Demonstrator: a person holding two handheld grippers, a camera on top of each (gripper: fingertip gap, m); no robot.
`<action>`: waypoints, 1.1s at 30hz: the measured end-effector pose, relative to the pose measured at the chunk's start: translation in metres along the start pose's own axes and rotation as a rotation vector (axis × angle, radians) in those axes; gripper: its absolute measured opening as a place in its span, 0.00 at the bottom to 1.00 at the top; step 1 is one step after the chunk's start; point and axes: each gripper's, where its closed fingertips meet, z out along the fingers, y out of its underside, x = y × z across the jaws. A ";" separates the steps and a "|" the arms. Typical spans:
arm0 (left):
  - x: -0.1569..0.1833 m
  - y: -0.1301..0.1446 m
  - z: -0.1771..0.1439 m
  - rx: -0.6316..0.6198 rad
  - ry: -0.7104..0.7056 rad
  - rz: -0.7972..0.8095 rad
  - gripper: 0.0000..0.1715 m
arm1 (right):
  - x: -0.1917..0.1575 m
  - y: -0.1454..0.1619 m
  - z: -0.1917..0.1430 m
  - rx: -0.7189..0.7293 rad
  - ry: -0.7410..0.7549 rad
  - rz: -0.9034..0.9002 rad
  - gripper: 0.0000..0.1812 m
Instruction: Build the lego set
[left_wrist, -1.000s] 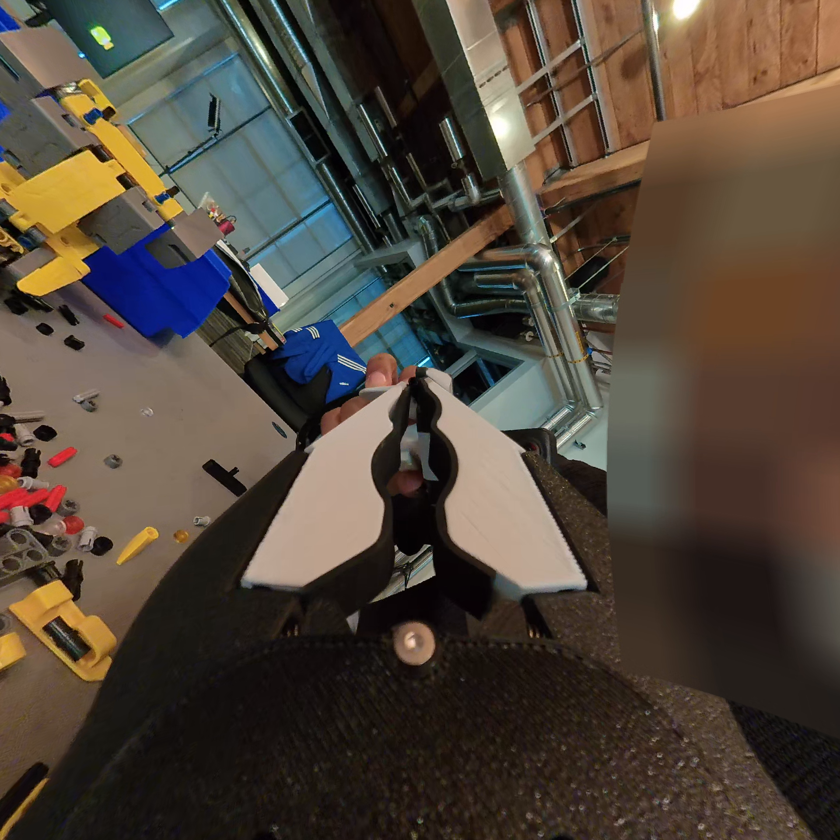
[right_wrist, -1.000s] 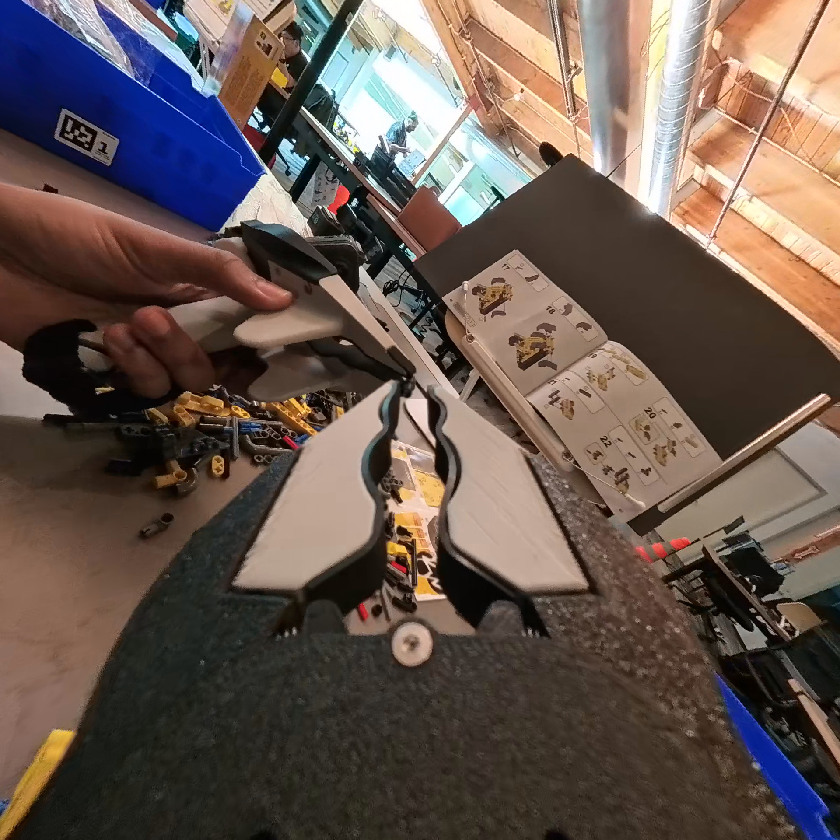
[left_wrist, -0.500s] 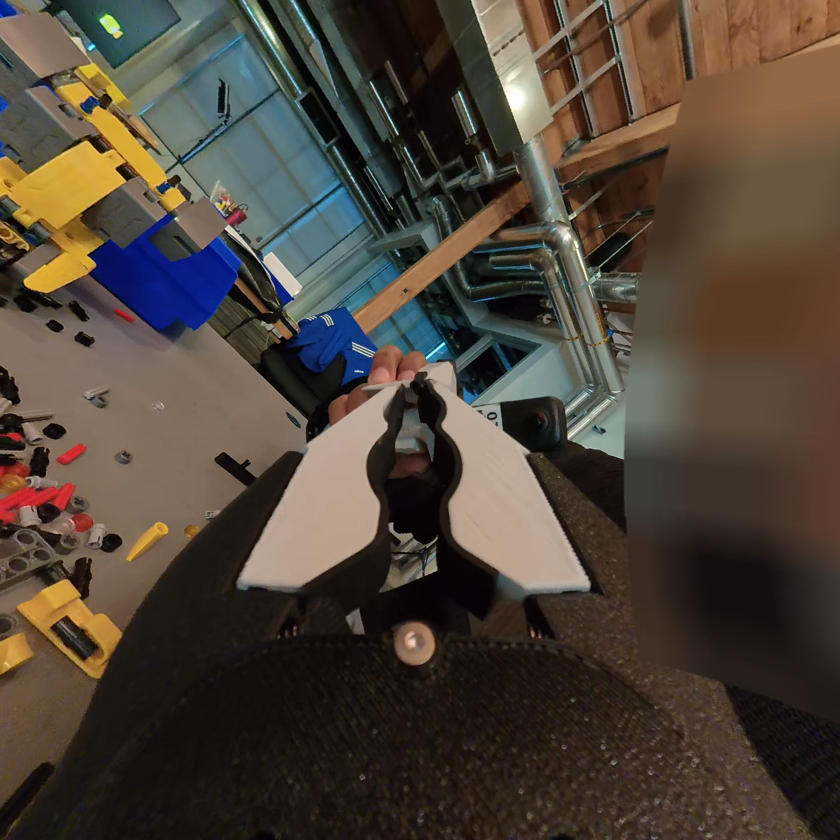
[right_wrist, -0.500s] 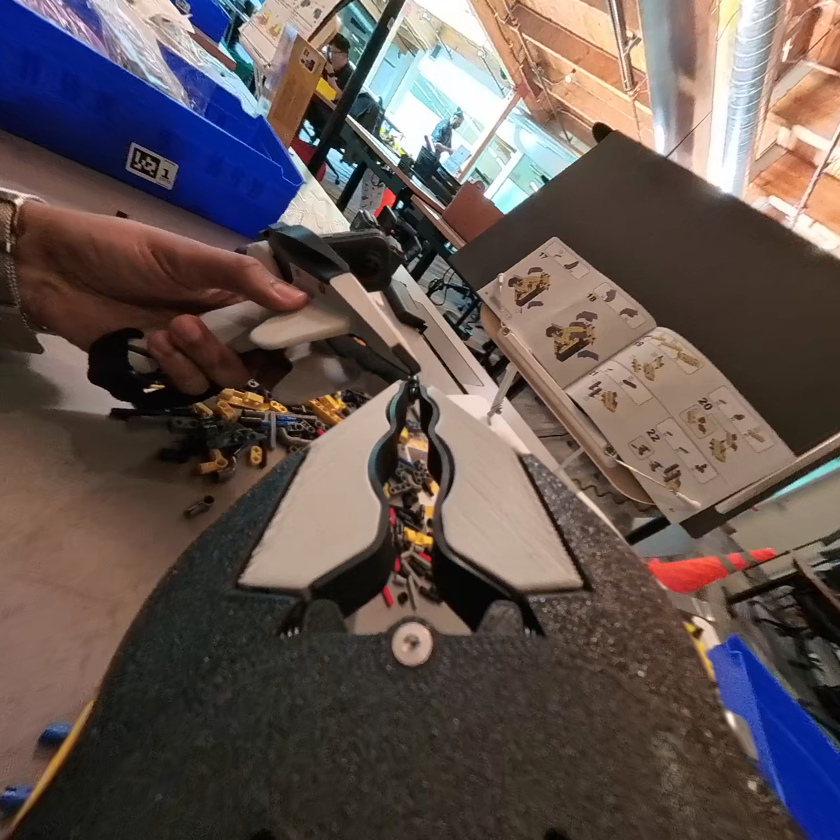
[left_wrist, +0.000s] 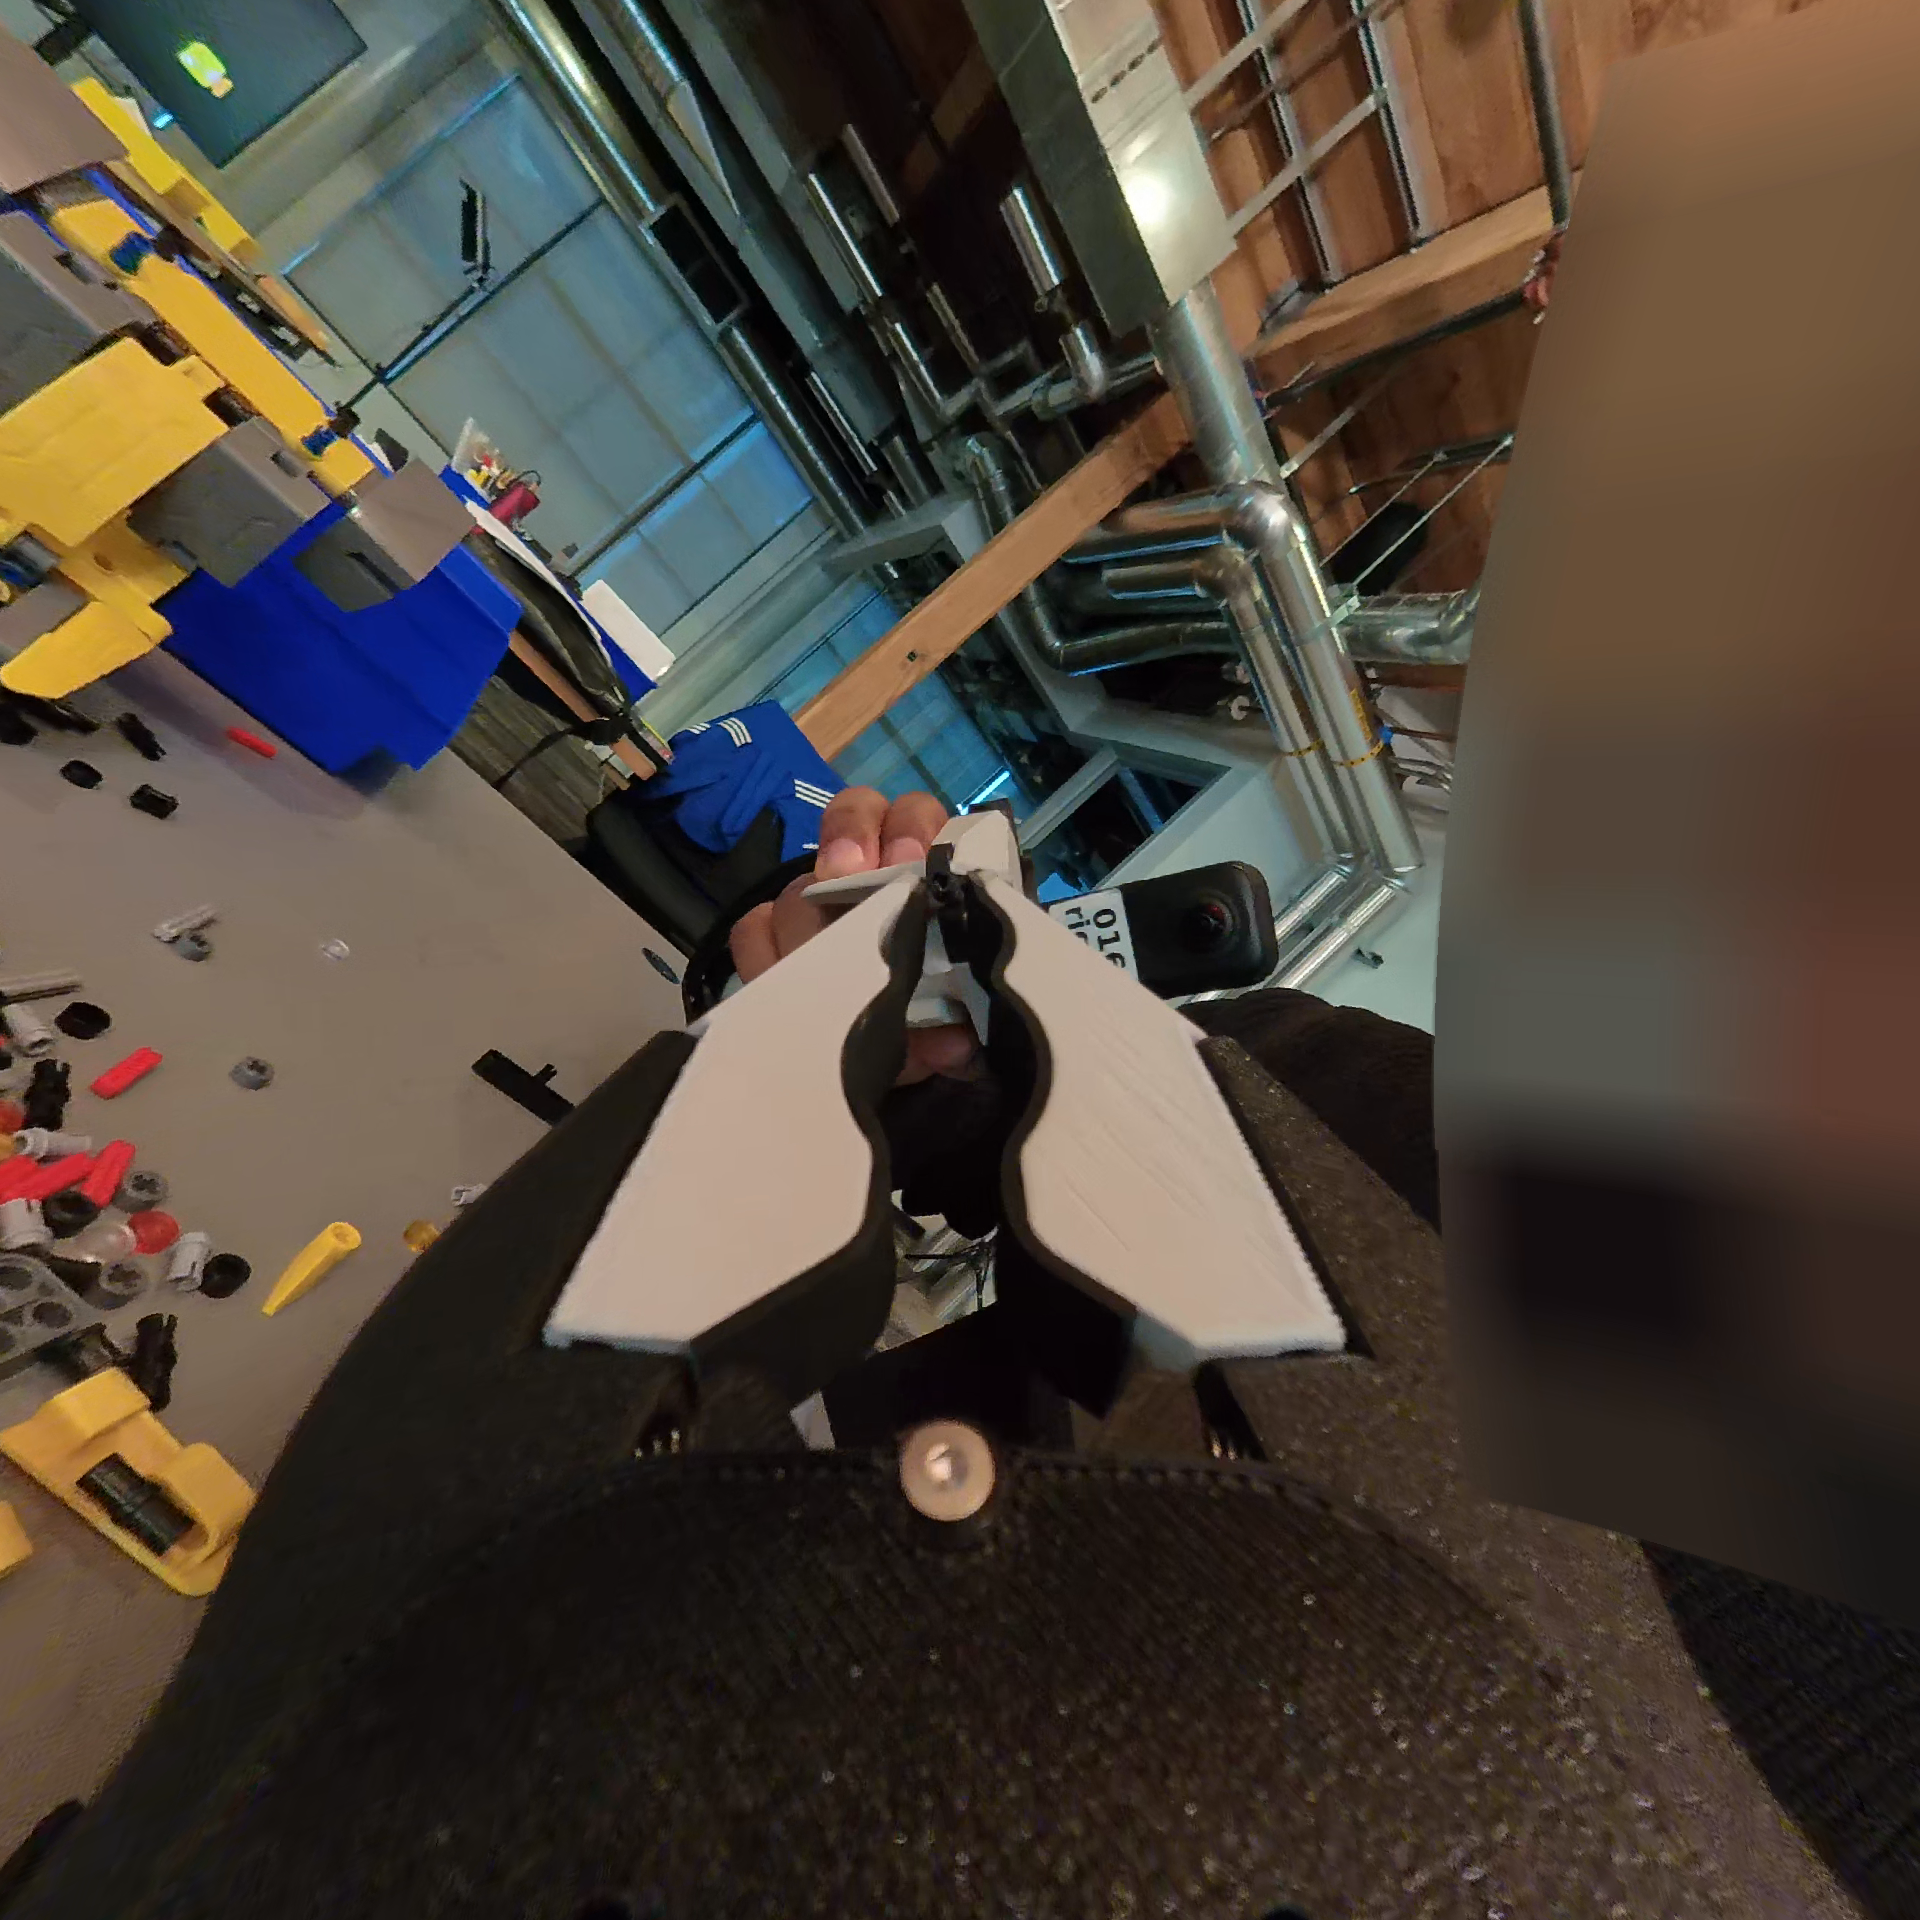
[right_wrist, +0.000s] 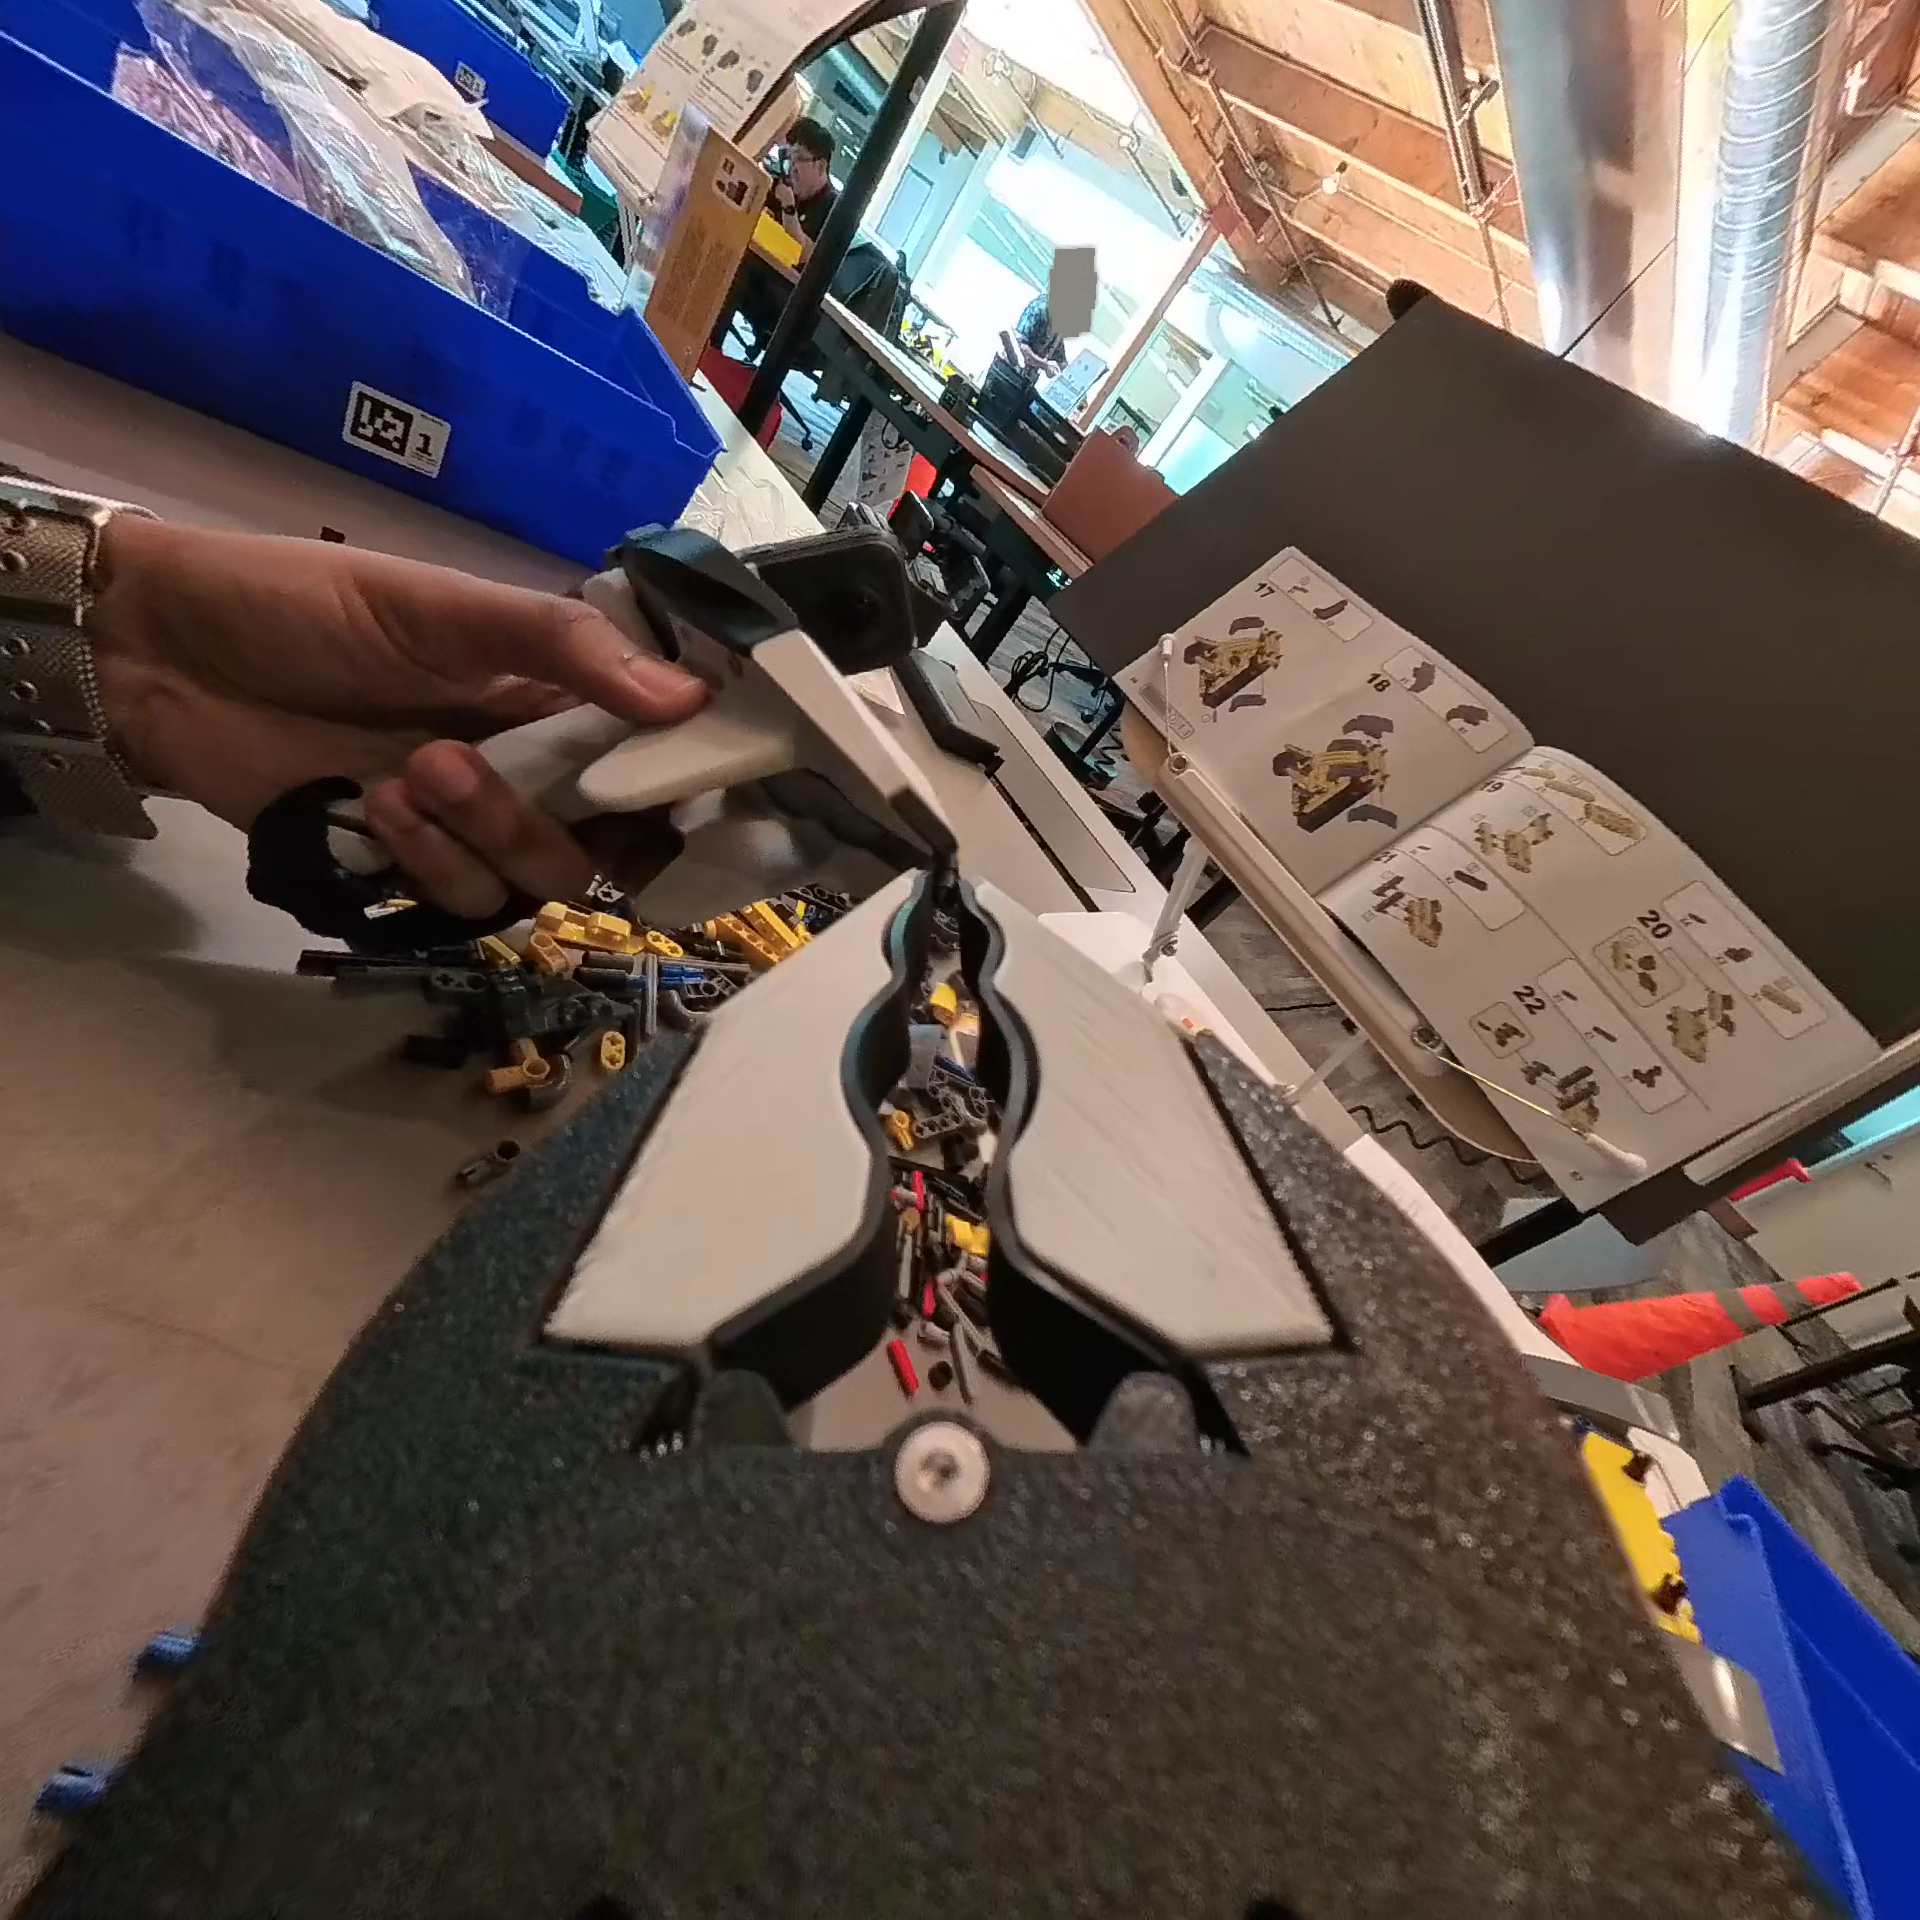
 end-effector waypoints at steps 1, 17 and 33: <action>-0.001 0.000 0.000 -0.002 -0.011 0.004 0.00 | 0.000 0.000 0.000 -0.002 0.003 -0.008 0.01; -0.008 -0.020 -0.018 0.109 -0.089 0.037 0.00 | 0.001 0.060 -0.002 -0.275 -0.246 0.784 0.38; -0.009 -0.014 -0.014 0.097 -0.043 -0.023 0.00 | 0.010 0.000 -0.001 -0.054 -0.285 0.426 0.29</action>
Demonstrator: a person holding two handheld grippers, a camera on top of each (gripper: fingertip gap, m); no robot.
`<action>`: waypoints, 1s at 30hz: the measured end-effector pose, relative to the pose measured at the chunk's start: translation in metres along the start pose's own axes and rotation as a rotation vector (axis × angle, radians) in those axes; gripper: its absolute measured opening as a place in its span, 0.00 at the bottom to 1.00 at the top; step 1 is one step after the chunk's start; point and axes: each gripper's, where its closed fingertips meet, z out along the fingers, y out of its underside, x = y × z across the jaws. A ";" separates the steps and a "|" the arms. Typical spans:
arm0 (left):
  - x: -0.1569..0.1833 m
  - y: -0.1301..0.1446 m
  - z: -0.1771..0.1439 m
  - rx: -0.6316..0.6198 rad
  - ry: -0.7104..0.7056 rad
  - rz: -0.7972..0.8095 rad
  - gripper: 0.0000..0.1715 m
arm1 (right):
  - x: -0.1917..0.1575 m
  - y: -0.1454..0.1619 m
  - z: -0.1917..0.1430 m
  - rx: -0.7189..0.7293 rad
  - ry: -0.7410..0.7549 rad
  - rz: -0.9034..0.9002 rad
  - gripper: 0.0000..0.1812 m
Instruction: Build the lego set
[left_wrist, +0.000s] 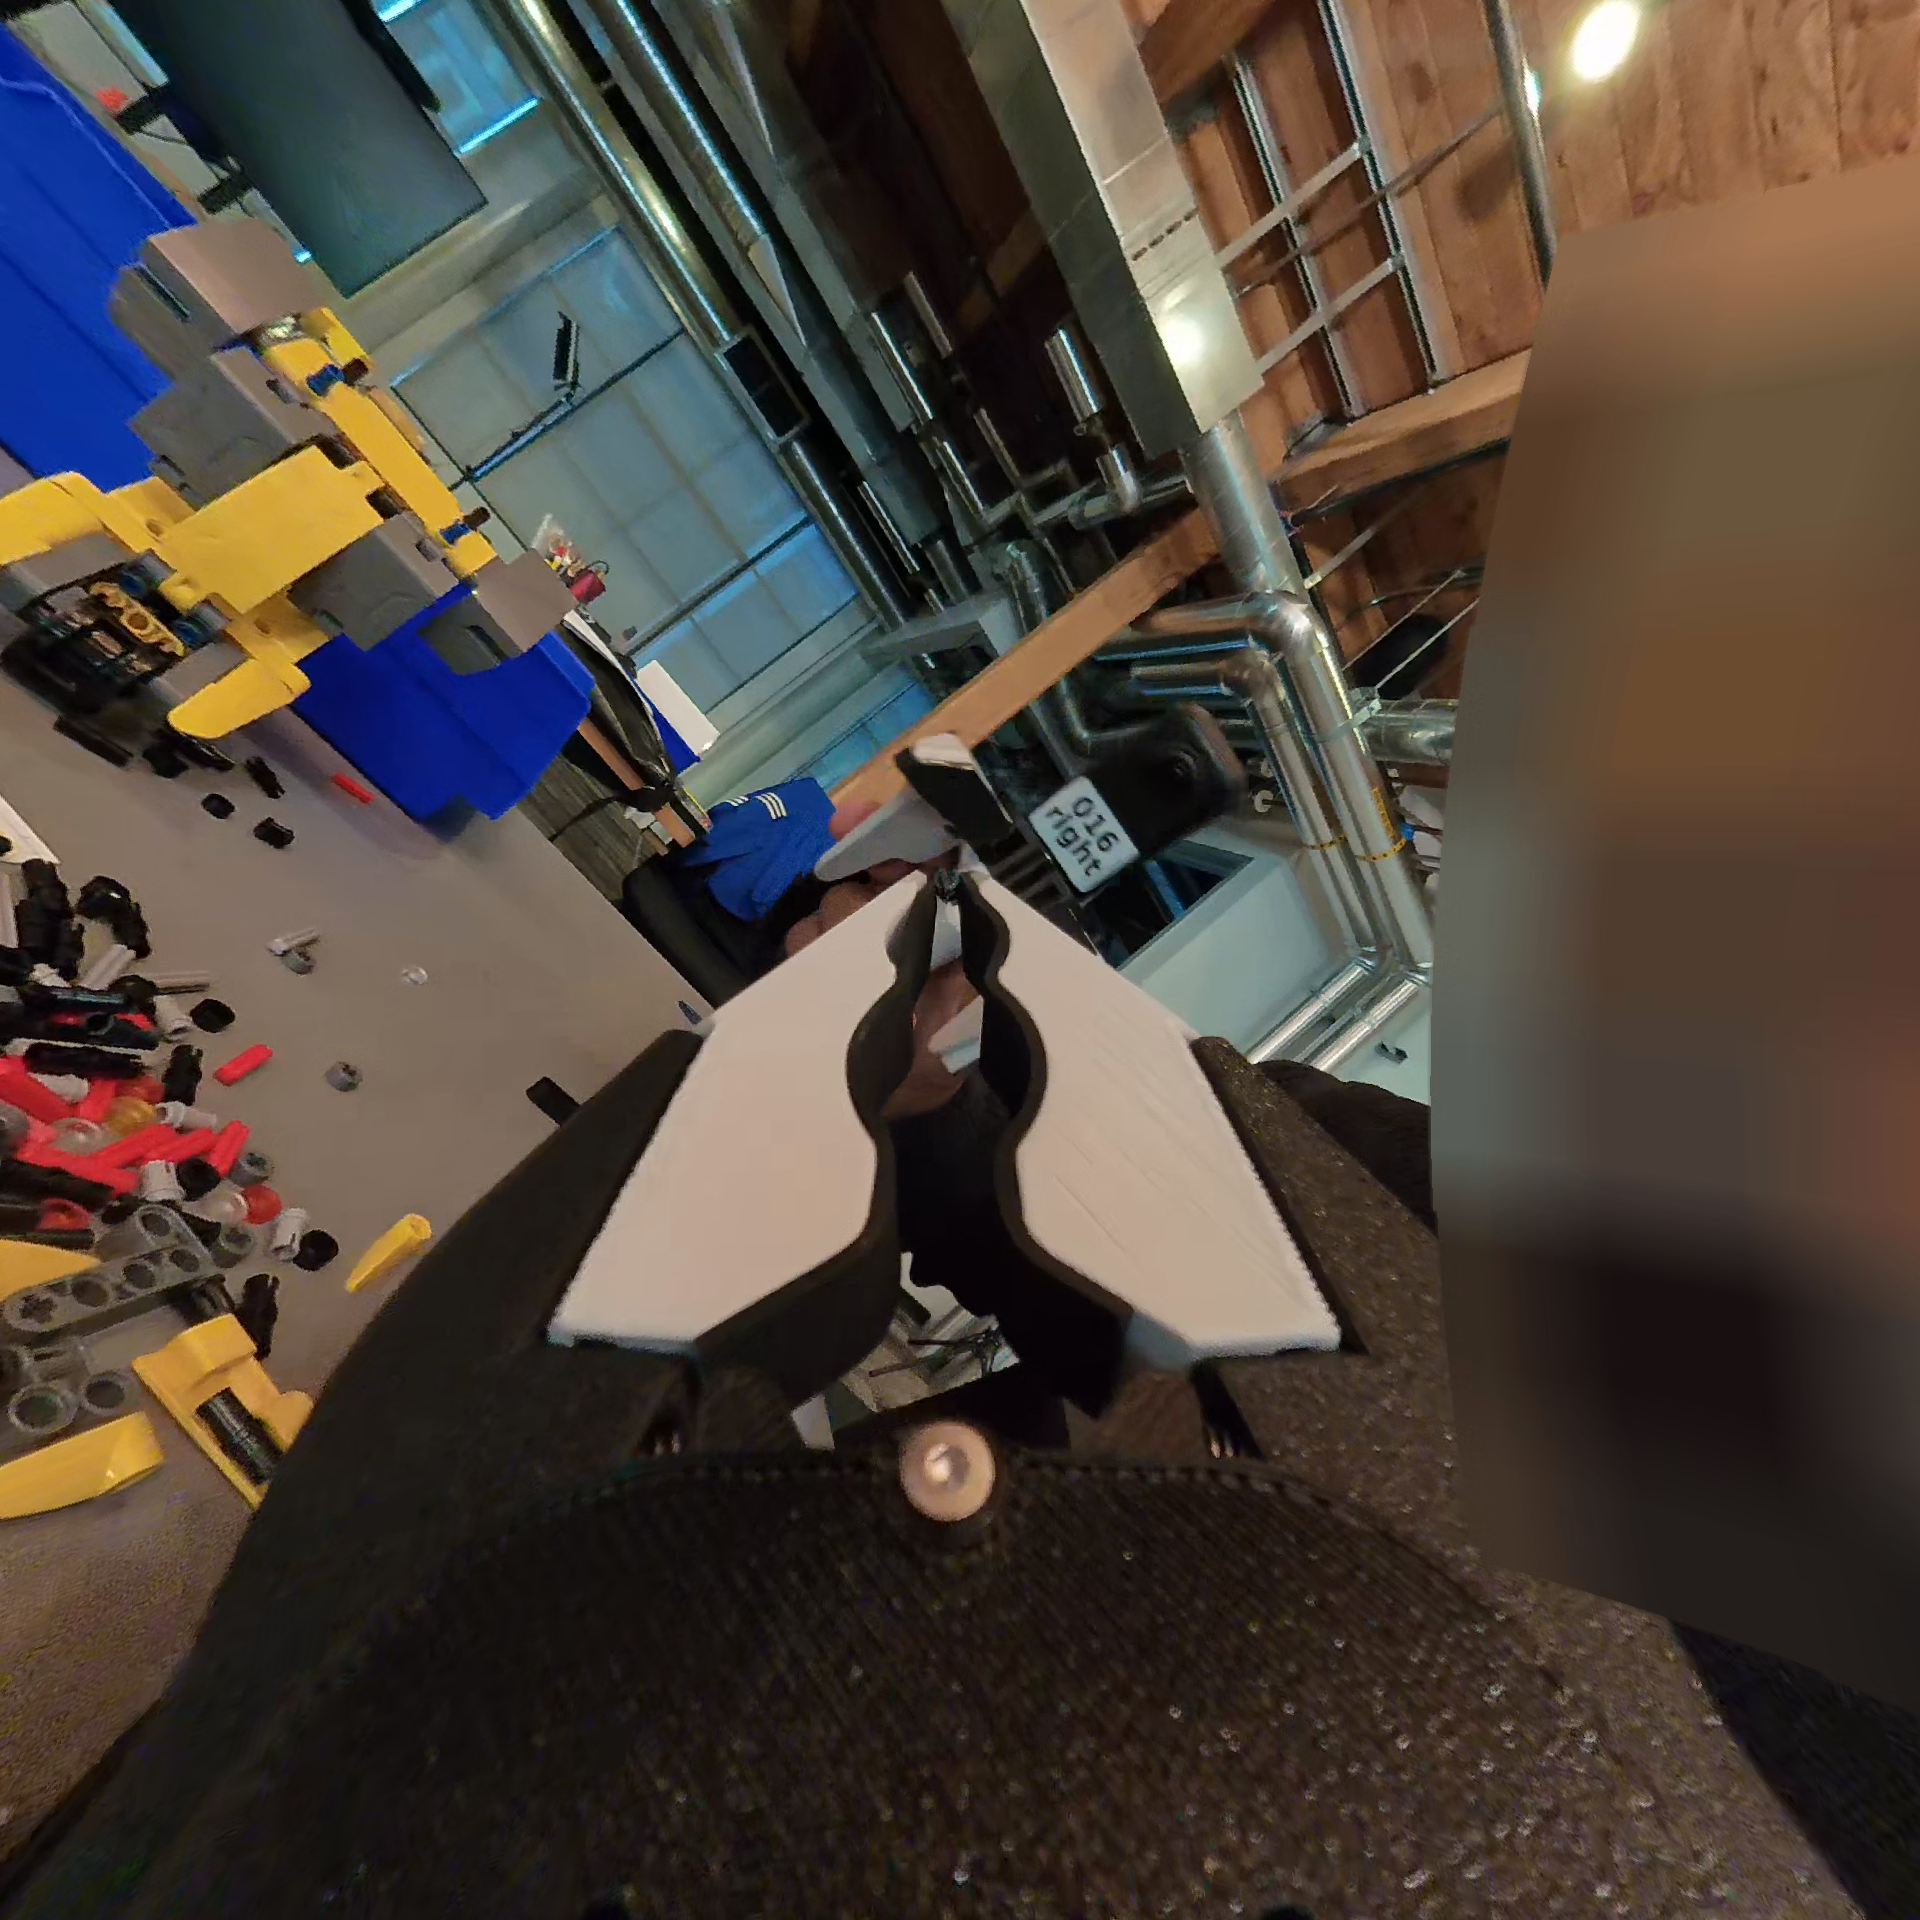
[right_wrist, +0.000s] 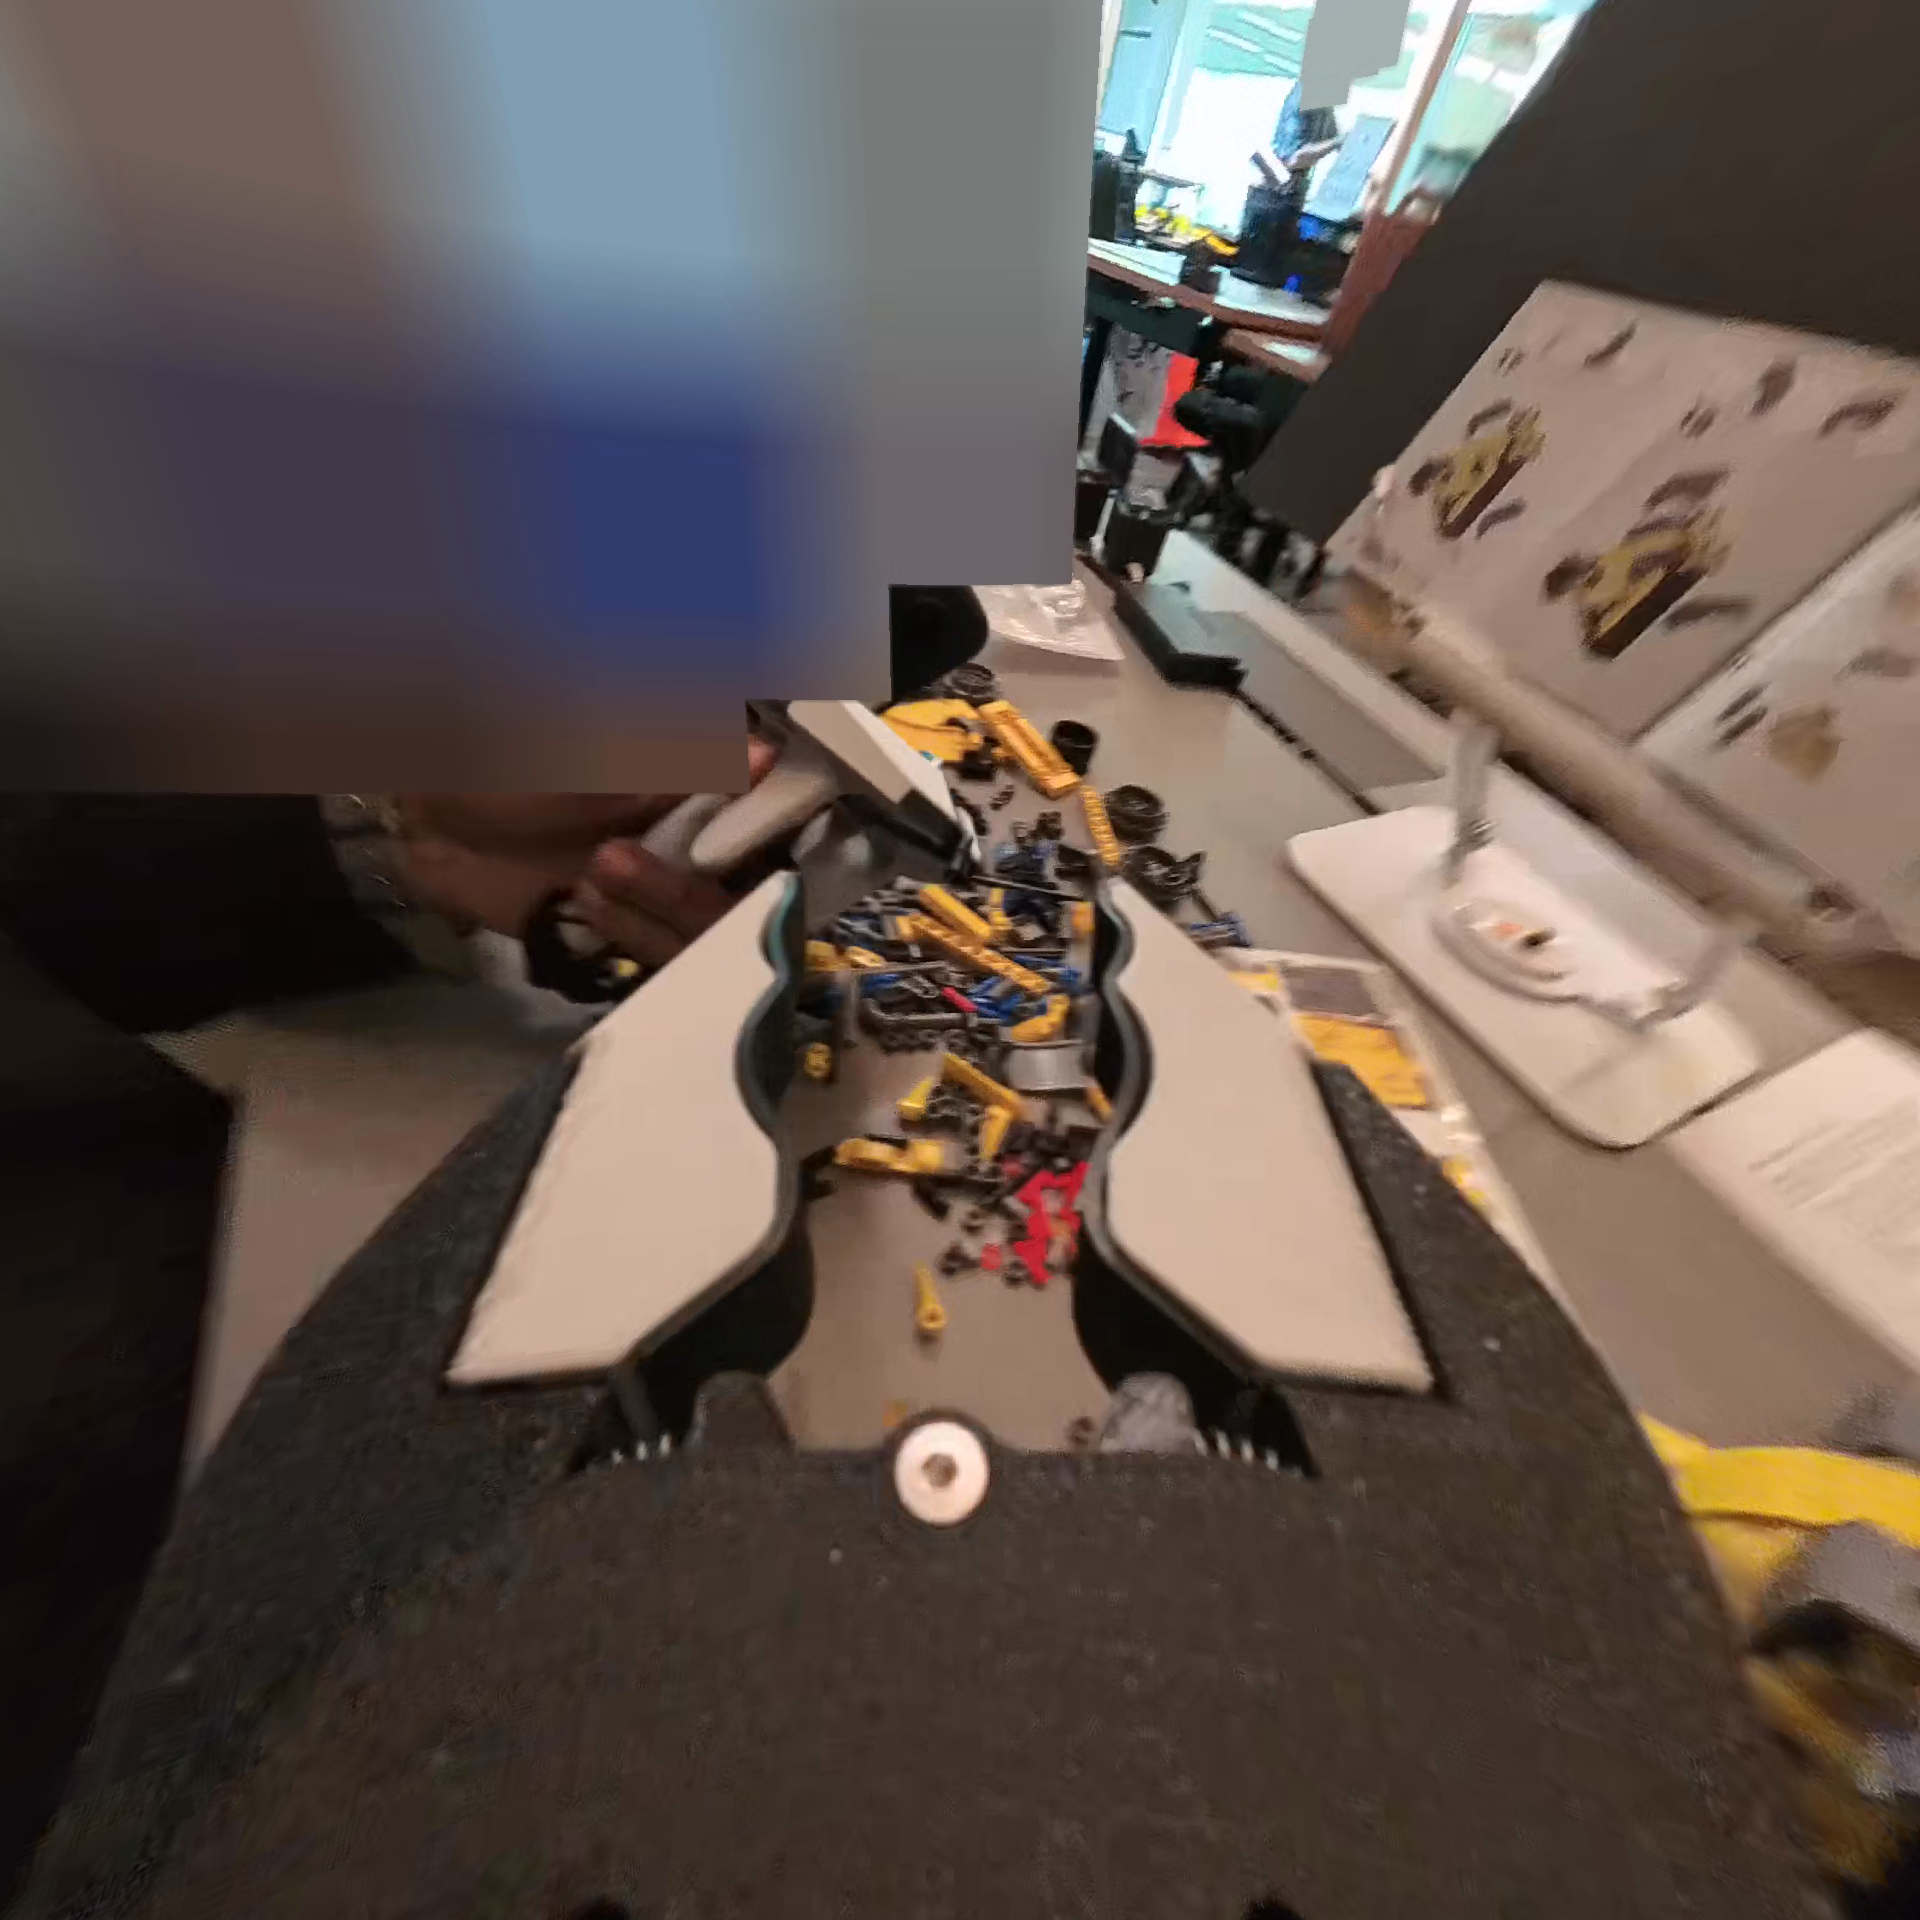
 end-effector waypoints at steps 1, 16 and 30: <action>0.001 0.001 0.001 -0.006 0.003 0.001 0.00 | -0.001 -0.001 0.003 -0.013 0.032 -0.081 0.24; 0.011 0.008 0.005 -0.040 0.109 -0.069 0.00 | -0.009 -0.003 0.015 -0.058 0.153 -0.399 0.04; -0.004 0.004 0.003 -0.022 -0.022 -0.009 0.19 | 0.017 0.028 -0.022 -0.291 0.083 -0.160 0.02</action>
